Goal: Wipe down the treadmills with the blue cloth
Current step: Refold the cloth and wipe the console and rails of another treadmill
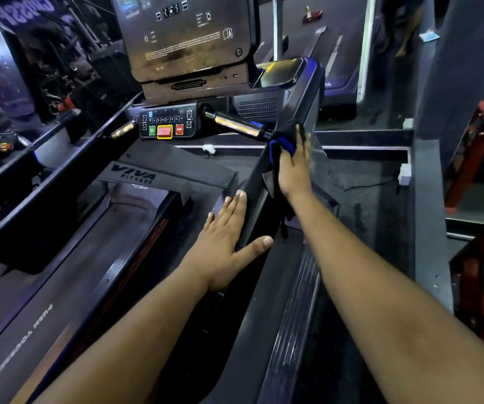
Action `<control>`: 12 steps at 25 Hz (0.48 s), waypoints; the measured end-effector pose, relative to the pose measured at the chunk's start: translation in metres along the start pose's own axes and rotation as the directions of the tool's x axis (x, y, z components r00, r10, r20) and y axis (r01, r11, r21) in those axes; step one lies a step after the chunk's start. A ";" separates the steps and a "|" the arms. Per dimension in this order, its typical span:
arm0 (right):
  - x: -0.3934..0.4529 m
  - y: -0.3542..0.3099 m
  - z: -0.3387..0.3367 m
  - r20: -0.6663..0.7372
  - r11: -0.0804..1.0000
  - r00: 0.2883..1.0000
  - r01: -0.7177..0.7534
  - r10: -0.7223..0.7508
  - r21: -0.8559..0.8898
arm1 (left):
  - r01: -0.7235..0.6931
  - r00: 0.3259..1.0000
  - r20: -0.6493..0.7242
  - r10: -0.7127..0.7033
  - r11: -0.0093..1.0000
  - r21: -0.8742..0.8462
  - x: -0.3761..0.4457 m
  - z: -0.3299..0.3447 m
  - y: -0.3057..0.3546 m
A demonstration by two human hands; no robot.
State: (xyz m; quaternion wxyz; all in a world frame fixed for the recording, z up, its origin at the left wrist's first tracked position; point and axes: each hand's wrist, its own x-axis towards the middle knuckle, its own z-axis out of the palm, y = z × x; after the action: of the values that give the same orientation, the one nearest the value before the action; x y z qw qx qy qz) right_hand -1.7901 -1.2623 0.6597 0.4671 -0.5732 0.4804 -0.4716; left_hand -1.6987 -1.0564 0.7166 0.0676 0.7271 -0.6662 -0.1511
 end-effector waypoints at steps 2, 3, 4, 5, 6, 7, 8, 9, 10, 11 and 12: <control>-0.037 -0.006 0.006 0.129 0.958 0.972 0.219 -0.197 -0.184 | -0.008 1.000 -0.011 0.008 1.000 -0.007 0.000 0.001 -0.001; -0.046 -0.006 0.006 0.243 0.903 0.924 0.352 -0.294 -0.246 | -0.007 1.000 -0.011 0.007 1.000 -0.012 0.001 0.001 -0.002; -0.039 -0.005 0.002 0.336 0.847 0.876 0.446 -0.347 -0.290 | -0.006 1.000 -0.008 0.005 1.000 -0.013 0.001 0.001 -0.002; -0.022 -0.007 -0.002 0.369 0.799 0.852 0.496 -0.372 -0.340 | -0.002 1.000 -0.008 0.002 1.000 -0.012 0.001 0.001 -0.002; 0.003 -0.008 -0.006 0.351 0.787 0.861 0.490 -0.369 -0.374 | 0.000 1.000 -0.010 -0.001 1.000 -0.015 0.001 0.001 -0.003; 0.028 -0.009 -0.010 0.296 0.814 0.900 0.421 -0.320 -0.401 | 0.000 1.000 -0.011 0.000 1.000 -0.020 0.000 0.001 -0.003; 0.048 -0.009 -0.013 0.209 0.871 0.946 0.311 -0.247 -0.380 | -0.002 1.000 -0.014 0.002 1.000 -0.024 -0.001 0.001 -0.002; 0.055 -0.006 -0.013 0.125 0.929 0.977 0.202 -0.171 -0.309 | -0.006 1.000 -0.018 0.005 1.000 -0.025 -0.001 0.001 -0.001; 0.042 -0.003 -0.010 0.065 0.971 0.991 0.124 -0.113 -0.202 | -0.009 1.000 -0.019 0.008 1.000 -0.024 -0.001 0.000 -0.002; 0.015 0.001 -0.003 0.032 0.992 0.995 0.095 -0.093 -0.088 | -0.009 1.000 -0.018 0.009 1.000 -0.027 0.000 0.001 -0.003; -0.022 0.005 0.005 0.027 0.994 0.994 0.110 -0.110 0.019 | -0.010 1.000 -0.014 0.010 0.999 -0.031 0.000 0.001 -0.004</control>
State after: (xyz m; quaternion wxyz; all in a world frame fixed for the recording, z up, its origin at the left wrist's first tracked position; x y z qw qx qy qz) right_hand -1.7876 -1.2401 0.6524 0.4519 -0.6013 0.4374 -0.4927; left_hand -1.6957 -1.0555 0.7146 0.0843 0.7236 -0.6670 -0.1563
